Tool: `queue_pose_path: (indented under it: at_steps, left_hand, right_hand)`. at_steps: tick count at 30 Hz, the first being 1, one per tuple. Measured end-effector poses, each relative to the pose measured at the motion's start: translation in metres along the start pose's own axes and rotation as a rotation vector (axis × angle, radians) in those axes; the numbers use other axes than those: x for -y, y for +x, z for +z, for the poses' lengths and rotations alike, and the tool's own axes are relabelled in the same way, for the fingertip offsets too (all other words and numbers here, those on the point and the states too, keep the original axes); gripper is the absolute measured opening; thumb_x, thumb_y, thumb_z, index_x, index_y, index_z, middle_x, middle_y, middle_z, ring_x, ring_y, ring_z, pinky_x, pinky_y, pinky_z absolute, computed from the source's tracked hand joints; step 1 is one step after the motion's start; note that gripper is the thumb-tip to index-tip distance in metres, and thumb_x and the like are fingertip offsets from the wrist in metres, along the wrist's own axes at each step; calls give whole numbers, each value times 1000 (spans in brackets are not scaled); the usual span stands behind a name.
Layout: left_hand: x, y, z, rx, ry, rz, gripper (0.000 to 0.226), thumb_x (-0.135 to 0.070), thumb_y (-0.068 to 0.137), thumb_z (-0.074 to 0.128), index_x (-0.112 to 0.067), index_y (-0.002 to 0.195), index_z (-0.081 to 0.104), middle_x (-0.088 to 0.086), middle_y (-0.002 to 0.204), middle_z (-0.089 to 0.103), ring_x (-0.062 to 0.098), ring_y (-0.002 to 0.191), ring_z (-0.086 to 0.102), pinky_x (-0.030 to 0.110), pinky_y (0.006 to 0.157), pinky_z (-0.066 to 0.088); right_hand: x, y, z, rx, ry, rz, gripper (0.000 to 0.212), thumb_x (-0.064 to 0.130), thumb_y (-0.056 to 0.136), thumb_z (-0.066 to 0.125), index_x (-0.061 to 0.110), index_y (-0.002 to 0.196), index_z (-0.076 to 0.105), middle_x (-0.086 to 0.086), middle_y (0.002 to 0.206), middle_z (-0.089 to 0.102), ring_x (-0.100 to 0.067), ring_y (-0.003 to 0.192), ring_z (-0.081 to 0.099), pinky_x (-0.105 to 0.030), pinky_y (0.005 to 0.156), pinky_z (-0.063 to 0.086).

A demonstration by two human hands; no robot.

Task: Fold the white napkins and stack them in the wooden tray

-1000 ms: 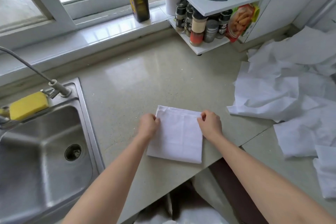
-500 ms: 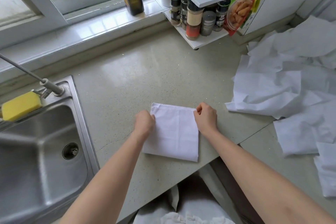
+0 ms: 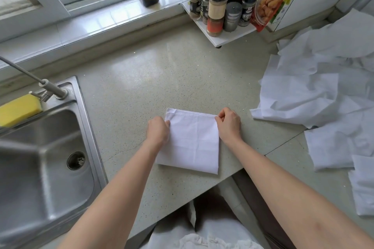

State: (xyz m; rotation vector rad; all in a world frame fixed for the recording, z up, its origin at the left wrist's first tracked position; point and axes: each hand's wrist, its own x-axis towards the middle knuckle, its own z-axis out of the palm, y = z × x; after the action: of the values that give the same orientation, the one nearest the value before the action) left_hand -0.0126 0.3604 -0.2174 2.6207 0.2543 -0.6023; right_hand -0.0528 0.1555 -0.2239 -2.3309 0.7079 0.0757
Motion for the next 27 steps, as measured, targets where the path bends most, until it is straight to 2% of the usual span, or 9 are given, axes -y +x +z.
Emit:
queue_pose_path:
  at_steps: [6,9,12,18,22,27]
  left_hand:
    - [-1,0,1,-3,1,-9,32,-24,98,45,5,101,60,26,107,62,40,99,55,38,75,40]
    - [0,0,1,-10,1,-14,32,-25,99,45,4,101,59,25,108,61,40,100,55,38,76,39]
    - [-2,-3,2,-22,13,-10,32,-25,99,44,3,101,59,25,108,60,40,99,55,39,77,40]
    - [-4,-8,0,-50,53,-14,34,-25,100,43,4,103,58,25,109,60,40,101,54,41,80,41]
    - [-6,-7,1,-55,77,-17,35,-27,101,42,4,105,58,25,110,60,40,103,54,41,80,41]
    - [-7,-10,1,-65,76,-36,35,-28,101,42,3,102,58,24,107,60,39,98,55,39,75,39]
  right_hand:
    - [-1,-2,-2,15,26,-55,12,7,89,60,4,99,53,-7,100,51,-18,83,46,-26,70,34]
    - [-3,4,-5,57,29,-57,7,3,87,57,4,94,57,-10,98,56,-21,84,50,-27,72,38]
    - [-6,9,-8,39,51,-30,11,-1,84,54,5,90,62,-12,90,65,-24,82,56,-26,67,39]
    - [-7,10,-9,-7,71,-83,9,3,85,56,5,92,62,-9,91,64,-20,78,54,-34,73,46]
    - [-6,10,-9,107,-42,-182,12,9,84,63,6,95,61,-9,102,55,-24,84,55,-32,79,44]
    - [5,12,-8,189,-270,-317,13,0,88,48,5,92,59,-12,101,60,-29,93,56,-35,77,42]
